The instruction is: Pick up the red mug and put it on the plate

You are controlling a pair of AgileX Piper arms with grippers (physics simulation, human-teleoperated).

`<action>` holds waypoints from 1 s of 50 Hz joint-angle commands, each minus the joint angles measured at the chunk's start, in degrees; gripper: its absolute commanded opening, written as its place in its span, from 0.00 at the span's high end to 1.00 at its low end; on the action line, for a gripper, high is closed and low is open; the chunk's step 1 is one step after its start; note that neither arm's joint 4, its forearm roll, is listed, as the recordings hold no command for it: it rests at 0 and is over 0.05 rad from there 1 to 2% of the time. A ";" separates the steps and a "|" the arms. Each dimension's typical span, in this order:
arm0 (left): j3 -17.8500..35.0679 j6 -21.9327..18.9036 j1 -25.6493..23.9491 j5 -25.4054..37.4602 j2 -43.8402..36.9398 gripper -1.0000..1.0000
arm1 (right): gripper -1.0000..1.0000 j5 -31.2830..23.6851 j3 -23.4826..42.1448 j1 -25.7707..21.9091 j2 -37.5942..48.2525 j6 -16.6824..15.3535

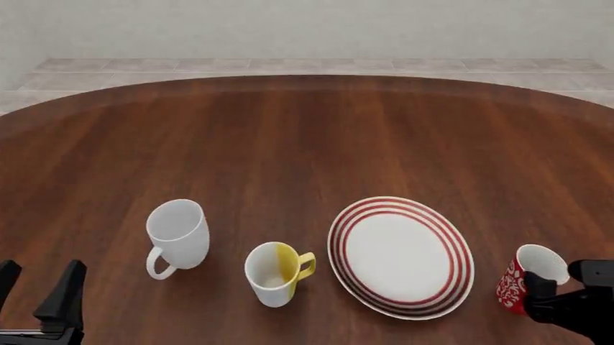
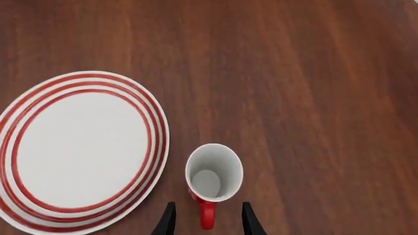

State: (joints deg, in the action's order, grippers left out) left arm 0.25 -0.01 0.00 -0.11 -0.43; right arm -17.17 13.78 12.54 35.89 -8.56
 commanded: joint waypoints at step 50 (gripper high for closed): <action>0.00 0.01 -0.02 0.00 -0.01 0.00 | 0.00 17.07 -8.14 2.13 14.21 2.39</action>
State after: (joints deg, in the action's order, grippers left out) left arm 0.25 0.00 0.00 -0.11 -0.43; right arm -2.58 6.57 14.30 47.91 -6.25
